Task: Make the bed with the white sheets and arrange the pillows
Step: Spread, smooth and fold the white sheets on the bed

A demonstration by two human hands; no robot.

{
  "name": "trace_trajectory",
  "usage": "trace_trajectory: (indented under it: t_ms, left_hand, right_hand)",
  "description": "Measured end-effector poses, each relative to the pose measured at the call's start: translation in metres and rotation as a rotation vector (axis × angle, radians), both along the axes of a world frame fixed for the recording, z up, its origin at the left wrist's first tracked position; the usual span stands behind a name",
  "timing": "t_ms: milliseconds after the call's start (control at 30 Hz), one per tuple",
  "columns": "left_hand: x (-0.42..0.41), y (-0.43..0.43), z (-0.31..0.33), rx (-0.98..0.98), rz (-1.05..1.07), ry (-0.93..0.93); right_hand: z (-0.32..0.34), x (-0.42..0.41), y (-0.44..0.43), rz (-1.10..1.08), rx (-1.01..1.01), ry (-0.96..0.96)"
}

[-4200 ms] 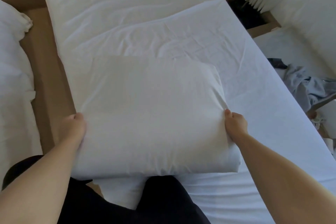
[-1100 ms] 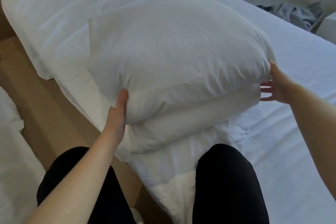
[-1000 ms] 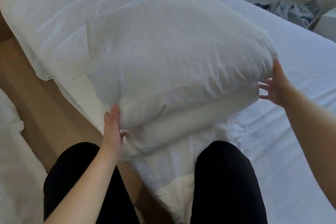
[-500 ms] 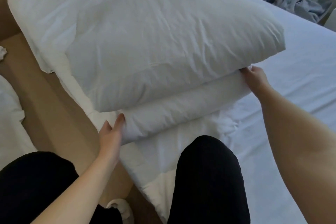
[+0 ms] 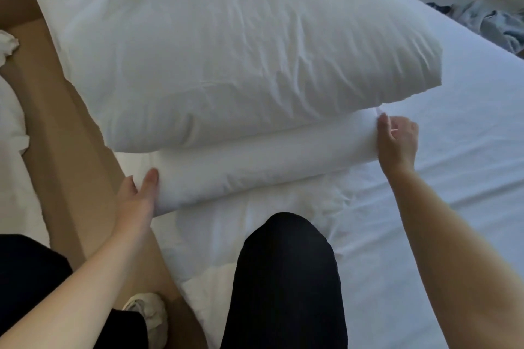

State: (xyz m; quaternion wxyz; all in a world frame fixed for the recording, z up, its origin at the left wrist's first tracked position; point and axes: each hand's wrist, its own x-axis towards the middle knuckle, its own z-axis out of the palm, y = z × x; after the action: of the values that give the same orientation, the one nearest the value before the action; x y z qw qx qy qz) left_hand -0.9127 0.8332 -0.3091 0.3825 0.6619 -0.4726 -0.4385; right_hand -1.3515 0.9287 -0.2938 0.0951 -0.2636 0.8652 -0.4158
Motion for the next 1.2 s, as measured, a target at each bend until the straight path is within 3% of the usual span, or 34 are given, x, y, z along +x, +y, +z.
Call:
trace_trajectory:
  t_ms: [100, 200, 333, 433, 533, 667, 733, 867, 1067, 1200]
  left_hand:
    - [-0.004, 0.005, -0.009, 0.008, 0.002, -0.017]
    - [-0.010, 0.008, -0.008, -0.021, -0.007, 0.001]
    - [-0.012, 0.005, 0.001, -0.064, -0.013, 0.013]
    - [0.005, -0.002, 0.005, -0.069, 0.114, -0.016]
    - [0.045, -0.011, 0.008, 0.009, 0.327, 0.099]
    - [0.041, -0.005, 0.006, 0.100, 0.178, 0.175]
    - [0.019, 0.001, 0.005, 0.083, 0.133, 0.162]
    - [0.001, 0.008, 0.011, -0.027, -0.006, 0.020]
    - [-0.002, 0.005, 0.013, -0.090, -0.129, -0.066]
    - [0.010, -0.004, -0.002, -0.133, -0.021, -0.263]
  right_hand:
    - [-0.006, 0.014, 0.012, 0.021, -0.010, 0.037]
    - [-0.005, 0.023, 0.010, 0.166, -0.133, -0.206]
    - [0.013, 0.012, -0.007, 0.157, -0.360, -0.478]
    - [-0.002, 0.015, -0.008, 0.037, -0.282, -0.398]
    - [-0.015, 0.021, -0.005, -0.087, -0.214, -0.310]
    - [-0.010, 0.025, -0.002, -0.188, -0.020, -0.132]
    - [-0.007, 0.031, 0.001, -0.237, 0.016, -0.129]
    - [-0.010, 0.042, 0.007, -0.165, -0.035, -0.153]
    - [0.004, 0.048, -0.017, -0.129, -0.371, -0.365]
    - [-0.012, 0.041, -0.023, -0.236, -0.228, -0.261]
